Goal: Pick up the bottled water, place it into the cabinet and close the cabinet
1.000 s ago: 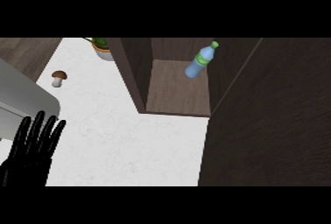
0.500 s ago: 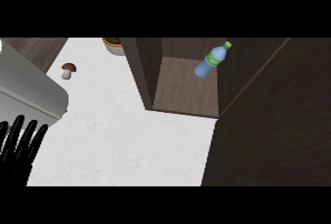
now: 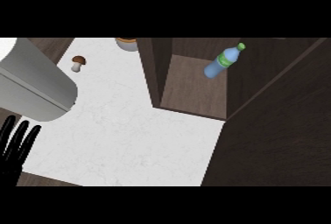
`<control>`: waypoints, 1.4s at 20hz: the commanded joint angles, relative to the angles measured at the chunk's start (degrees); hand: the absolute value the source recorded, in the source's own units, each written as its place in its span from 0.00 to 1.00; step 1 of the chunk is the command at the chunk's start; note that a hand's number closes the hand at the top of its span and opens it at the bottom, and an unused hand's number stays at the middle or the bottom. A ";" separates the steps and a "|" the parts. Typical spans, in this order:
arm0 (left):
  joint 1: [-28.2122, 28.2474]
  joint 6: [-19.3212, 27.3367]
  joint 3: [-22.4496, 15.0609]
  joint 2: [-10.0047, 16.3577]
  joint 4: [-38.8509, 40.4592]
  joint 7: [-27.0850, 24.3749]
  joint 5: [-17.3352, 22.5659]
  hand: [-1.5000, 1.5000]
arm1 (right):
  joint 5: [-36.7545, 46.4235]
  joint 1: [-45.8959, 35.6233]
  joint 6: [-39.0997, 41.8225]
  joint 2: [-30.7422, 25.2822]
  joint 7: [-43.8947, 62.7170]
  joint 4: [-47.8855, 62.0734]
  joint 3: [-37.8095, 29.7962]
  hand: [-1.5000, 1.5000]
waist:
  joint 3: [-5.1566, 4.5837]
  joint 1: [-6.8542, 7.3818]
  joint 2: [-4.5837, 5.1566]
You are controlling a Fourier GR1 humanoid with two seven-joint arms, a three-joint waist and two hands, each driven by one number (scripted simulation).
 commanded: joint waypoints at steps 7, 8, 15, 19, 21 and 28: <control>-1.05 -2.56 1.68 2.62 0.51 1.12 0.75 0.00 | 2.93 -12.78 5.84 -3.27 6.69 -2.66 4.26 1.00 | -0.68 3.95 0.25; -1.01 -2.30 1.12 2.29 0.02 1.39 0.87 0.00 | 2.62 -13.94 5.51 -2.60 6.81 -2.18 4.37 1.00 | -0.54 3.71 0.24; -1.11 -3.14 2.42 2.89 1.43 1.35 1.56 0.00 | 1.53 -17.48 5.92 -3.00 9.47 -1.07 4.19 1.00 | -0.69 2.85 0.04; -1.61 -3.64 3.17 3.32 1.74 1.48 2.18 0.00 | 0.69 -19.23 6.18 -3.00 9.21 -0.51 3.49 1.00 | -0.69 2.73 0.26; -1.58 -3.53 2.99 3.21 1.51 1.59 2.19 0.00 | 0.15 -19.57 5.87 -2.76 9.25 -0.57 2.98 1.00 | -0.68 2.60 0.34; -1.73 -4.69 3.88 3.82 2.03 1.62 2.89 0.00 | -3.44 -18.01 5.21 -1.43 9.02 1.56 3.16 1.00 | -0.61 3.26 1.59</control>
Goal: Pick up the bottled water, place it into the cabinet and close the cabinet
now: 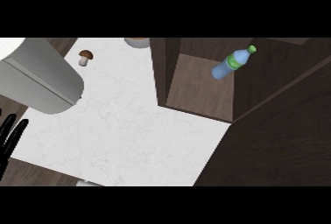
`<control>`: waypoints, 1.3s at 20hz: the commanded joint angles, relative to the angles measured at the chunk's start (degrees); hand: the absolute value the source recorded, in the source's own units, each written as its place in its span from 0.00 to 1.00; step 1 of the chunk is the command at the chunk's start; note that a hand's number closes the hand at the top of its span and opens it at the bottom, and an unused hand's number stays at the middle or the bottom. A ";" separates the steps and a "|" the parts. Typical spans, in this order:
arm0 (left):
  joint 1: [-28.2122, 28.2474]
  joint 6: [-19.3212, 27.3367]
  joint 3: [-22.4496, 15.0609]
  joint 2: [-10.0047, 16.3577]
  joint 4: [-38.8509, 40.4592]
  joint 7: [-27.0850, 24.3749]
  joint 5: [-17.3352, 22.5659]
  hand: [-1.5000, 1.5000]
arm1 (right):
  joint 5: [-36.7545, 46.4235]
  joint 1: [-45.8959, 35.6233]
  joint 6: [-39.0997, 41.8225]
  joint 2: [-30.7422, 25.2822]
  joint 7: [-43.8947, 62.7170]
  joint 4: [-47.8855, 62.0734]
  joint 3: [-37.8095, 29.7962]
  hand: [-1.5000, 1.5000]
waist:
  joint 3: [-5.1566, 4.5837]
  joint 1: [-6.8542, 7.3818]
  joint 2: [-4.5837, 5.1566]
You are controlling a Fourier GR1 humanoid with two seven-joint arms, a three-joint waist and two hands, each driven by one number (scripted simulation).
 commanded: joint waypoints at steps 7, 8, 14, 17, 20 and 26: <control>-1.40 -1.63 0.77 0.82 -0.04 0.22 0.66 0.00 | -6.60 -0.54 -0.80 4.41 3.07 2.80 6.51 1.00 | 0.36 2.91 2.53; -1.79 -1.70 1.13 1.01 0.11 0.17 0.68 0.00 | -6.97 -0.67 -1.10 4.77 3.07 3.19 6.09 1.00 | 0.41 2.89 2.63; -1.67 -2.32 0.77 0.56 0.61 0.07 0.84 0.00 | -6.41 -1.68 -4.28 7.02 4.87 4.00 2.10 1.00 | 0.39 2.35 2.30; -1.61 -3.00 1.36 1.41 0.99 0.54 1.28 0.00 | -4.51 -5.08 -4.33 6.94 6.87 4.43 -0.21 1.00 | 0.38 2.85 1.91; -2.26 -2.57 1.59 1.52 1.46 0.83 1.33 0.00 | -3.25 -8.61 -4.10 6.57 9.36 5.62 -2.12 1.00 | 0.39 2.46 1.92; -2.81 -3.06 1.59 1.29 2.25 0.85 1.58 0.00 | -3.31 -16.32 -6.12 9.75 15.83 11.73 -3.30 1.00 | 0.47 2.32 1.73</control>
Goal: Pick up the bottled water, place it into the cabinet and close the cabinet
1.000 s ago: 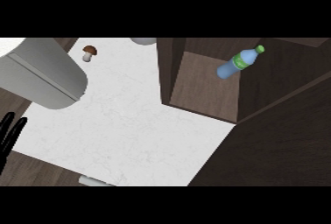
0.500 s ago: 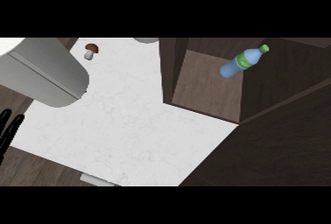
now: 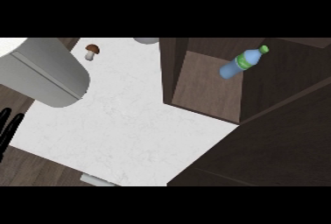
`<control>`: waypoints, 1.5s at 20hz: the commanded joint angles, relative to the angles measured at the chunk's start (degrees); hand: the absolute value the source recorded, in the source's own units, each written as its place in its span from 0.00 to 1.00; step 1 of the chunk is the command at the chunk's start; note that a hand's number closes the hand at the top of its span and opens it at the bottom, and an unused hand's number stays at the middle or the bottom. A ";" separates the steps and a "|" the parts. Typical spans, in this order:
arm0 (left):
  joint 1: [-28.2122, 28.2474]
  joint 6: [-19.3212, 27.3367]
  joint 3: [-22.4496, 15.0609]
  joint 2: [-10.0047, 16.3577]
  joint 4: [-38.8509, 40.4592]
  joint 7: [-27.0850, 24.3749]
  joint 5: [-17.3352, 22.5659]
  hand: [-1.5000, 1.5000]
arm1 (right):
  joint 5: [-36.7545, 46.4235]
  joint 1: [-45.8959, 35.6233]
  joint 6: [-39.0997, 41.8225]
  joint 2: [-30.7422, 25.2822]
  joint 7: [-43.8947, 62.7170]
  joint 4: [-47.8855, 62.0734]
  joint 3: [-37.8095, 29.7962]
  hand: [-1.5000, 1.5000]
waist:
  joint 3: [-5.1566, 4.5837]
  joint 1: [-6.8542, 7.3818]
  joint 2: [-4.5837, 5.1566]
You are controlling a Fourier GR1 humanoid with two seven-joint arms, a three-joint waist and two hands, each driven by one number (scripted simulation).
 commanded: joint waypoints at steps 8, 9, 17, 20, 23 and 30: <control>-0.73 -0.65 0.35 0.26 1.36 0.83 1.03 0.00 | -1.68 -18.20 -7.01 10.99 12.25 16.79 -2.85 1.00 | 0.45 -0.27 -0.53; -0.65 -0.37 0.04 -0.14 1.05 0.74 0.87 0.00 | -2.02 -20.41 -7.00 11.77 13.22 18.85 -3.20 1.00 | 0.56 -0.34 -0.68; -0.17 -0.29 0.66 -1.12 2.99 -0.03 1.11 0.00 | 2.89 -37.13 -18.33 21.84 16.81 33.56 -12.37 1.00 | 0.80 -2.42 -1.34; -0.35 -0.90 0.93 -0.59 3.60 0.40 1.27 0.00 | 3.40 -44.13 -25.07 22.01 16.94 39.76 -14.46 1.00 | 0.97 -3.05 -1.51; 0.45 -1.12 1.08 -0.62 3.28 0.48 1.64 0.00 | 3.79 -51.67 -29.57 22.08 15.86 47.25 -17.56 1.00 | 1.17 -3.09 -1.61; 0.42 -1.18 1.16 -1.41 3.81 0.19 1.66 0.00 | -1.01 -59.79 -40.31 22.16 13.70 58.54 -21.98 0.00 | 1.35 -4.17 -1.30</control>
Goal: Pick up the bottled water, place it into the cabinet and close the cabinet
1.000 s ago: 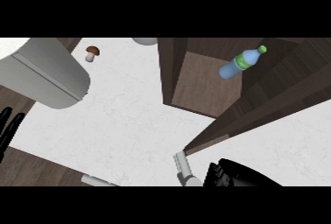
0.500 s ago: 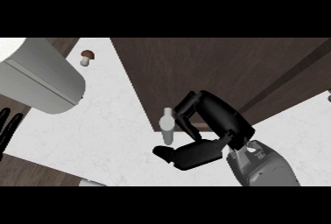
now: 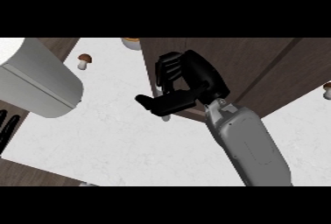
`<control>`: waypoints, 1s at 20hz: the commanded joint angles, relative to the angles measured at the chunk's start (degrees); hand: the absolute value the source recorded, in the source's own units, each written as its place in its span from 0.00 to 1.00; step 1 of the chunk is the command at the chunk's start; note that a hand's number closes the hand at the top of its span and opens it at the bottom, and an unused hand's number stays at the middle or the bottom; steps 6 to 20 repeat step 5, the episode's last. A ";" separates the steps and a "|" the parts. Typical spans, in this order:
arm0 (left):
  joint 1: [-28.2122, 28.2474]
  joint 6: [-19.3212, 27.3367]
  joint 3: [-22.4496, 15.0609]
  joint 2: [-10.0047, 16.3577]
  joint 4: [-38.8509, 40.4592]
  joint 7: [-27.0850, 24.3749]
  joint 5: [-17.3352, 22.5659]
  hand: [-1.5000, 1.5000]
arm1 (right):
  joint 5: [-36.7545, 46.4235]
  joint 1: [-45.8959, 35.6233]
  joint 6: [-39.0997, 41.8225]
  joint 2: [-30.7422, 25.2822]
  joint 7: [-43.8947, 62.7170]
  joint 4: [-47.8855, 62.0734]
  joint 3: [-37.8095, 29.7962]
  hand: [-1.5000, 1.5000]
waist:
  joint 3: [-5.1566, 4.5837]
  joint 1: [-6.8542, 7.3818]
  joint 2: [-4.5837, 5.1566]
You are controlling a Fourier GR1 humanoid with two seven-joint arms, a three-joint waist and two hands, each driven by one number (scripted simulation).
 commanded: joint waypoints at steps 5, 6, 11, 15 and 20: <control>1.76 -1.41 0.93 -0.06 0.79 -0.64 0.06 0.00 | -3.24 -11.23 -10.23 -0.03 -3.94 13.09 -5.56 0.00 | -0.03 -0.59 0.43; 1.76 -1.41 0.93 -0.06 0.79 -0.64 0.06 0.00 | -3.24 -11.23 -10.23 -0.03 -3.94 13.09 -5.56 0.00 | -0.03 -0.59 0.43; 1.76 -1.41 0.93 -0.06 0.79 -0.64 0.06 0.00 | -3.24 -11.23 -10.23 -0.03 -3.94 13.09 -5.56 0.00 | -0.03 -0.59 0.43; 1.76 -1.41 0.93 -0.06 0.79 -0.64 0.06 0.00 | -3.24 -11.23 -10.23 -0.03 -3.94 13.09 -5.56 0.00 | -0.03 -0.59 0.43; 1.76 -1.41 0.93 -0.06 0.79 -0.64 0.06 0.00 | -3.24 -11.23 -10.23 -0.03 -3.94 13.09 -5.56 0.00 | -0.03 -0.59 0.43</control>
